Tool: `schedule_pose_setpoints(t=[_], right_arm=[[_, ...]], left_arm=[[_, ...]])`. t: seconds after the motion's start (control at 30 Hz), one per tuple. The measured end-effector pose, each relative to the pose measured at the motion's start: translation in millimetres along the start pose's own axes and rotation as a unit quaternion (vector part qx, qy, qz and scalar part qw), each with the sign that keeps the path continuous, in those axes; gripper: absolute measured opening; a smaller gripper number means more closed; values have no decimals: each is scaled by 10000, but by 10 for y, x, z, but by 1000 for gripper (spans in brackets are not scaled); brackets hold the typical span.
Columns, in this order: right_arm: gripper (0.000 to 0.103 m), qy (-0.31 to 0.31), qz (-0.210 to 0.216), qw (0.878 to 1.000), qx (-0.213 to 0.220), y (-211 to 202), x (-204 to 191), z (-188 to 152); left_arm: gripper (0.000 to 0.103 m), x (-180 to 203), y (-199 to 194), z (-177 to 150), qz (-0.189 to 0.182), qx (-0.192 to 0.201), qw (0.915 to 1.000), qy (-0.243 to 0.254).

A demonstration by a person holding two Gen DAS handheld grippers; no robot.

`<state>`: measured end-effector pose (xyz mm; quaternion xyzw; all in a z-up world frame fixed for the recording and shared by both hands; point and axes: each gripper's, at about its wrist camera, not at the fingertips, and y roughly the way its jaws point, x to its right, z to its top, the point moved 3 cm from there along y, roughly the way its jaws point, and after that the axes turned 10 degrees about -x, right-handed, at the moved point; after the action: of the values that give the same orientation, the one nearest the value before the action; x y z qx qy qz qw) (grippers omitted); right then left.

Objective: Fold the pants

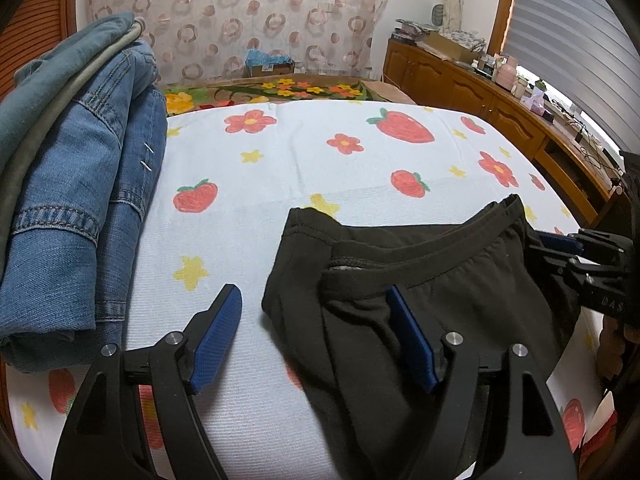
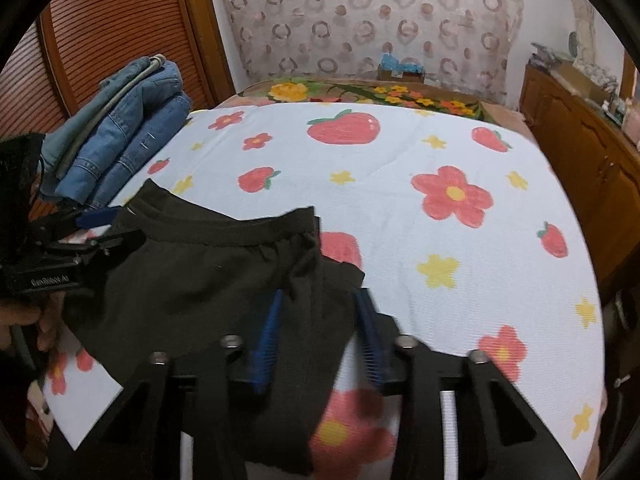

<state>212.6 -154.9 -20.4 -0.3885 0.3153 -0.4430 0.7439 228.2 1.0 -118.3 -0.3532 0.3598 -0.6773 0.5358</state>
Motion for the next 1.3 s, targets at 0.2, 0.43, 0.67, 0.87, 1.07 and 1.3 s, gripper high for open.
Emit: schedule_pose_setpoints(t=[0.2, 0.43, 0.67, 0.87, 1.07, 1.3], right_arm=[[20, -51, 3, 9999, 107, 37, -40, -10], [20, -47, 2, 9999, 144, 56, -50, -35], [20, -12, 42, 9999, 141, 51, -59, -22], [20, 1, 54, 9999, 137, 48, -63, -10], [11, -27, -6, 9998, 172, 1, -106, -25], [11, -51, 58, 9976, 682, -380, -172, -81]], left_arm=[[76, 0, 0, -1, 6, 1, 10000, 2], [48, 58, -23, 2, -324, 50, 9994, 147], [23, 125, -90, -39, -544, 165, 9982, 186], [19, 206, -251, -99, -527, 382, 9976, 253], [18, 320, -529, -146, -537, 772, 9949, 368], [18, 448, -898, -212, -512, 1229, 9898, 515]])
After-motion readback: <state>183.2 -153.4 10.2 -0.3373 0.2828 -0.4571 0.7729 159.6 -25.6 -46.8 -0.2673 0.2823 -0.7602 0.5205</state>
